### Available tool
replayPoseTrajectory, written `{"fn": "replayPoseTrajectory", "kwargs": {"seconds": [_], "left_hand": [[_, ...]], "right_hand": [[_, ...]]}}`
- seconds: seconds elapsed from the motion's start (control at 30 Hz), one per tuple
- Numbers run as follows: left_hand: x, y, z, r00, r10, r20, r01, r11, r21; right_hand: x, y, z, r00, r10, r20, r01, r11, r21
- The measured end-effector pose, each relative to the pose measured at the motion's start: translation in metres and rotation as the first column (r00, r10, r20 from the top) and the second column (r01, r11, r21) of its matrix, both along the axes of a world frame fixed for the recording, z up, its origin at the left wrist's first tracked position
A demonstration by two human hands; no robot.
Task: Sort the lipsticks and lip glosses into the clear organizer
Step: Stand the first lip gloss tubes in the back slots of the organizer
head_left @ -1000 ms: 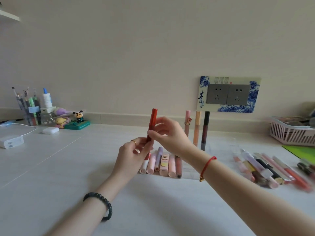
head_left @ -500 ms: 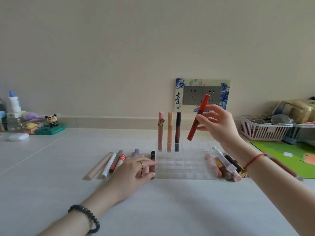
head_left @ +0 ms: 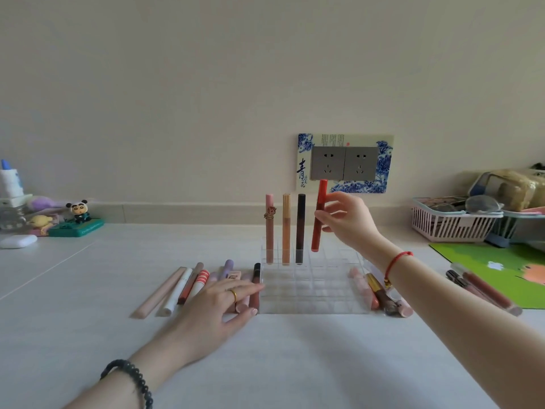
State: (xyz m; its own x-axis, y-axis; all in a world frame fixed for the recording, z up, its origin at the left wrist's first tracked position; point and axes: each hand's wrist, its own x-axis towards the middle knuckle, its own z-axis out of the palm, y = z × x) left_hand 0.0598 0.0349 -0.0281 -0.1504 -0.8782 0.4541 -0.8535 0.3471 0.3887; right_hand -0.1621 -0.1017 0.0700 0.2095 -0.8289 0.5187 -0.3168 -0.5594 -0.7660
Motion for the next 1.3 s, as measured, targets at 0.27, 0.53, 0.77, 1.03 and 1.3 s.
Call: {"fn": "replayPoseTrajectory", "kwargs": {"seconds": [0.27,0.53,0.77,1.03,1.3], "left_hand": [[0.002,-0.001,-0.002,1.0,-0.016,0.01,0.016,1.0,0.001],[0.004,-0.003,-0.006,1.0,-0.031,-0.005,0.03,0.999,-0.02],[0.005,-0.004,-0.008,1.0,-0.027,0.007,0.027,0.999,-0.028],[0.003,-0.002,-0.005,0.999,-0.034,0.005,0.034,0.998,-0.047],[0.003,-0.001,-0.004,0.999,-0.043,0.017,0.044,0.997,-0.064]], "right_hand": [[0.002,-0.004,-0.018,0.995,-0.053,-0.088,0.052,0.998,-0.018],[0.002,-0.002,-0.02,0.995,-0.052,-0.083,0.052,0.999,-0.003],[0.002,-0.002,-0.021,0.994,-0.04,-0.098,0.041,0.999,0.01],[0.0,-0.003,-0.022,0.994,-0.023,-0.102,0.026,0.999,0.021],[-0.018,0.002,-0.007,0.997,-0.034,-0.071,0.036,0.999,0.03]]}}
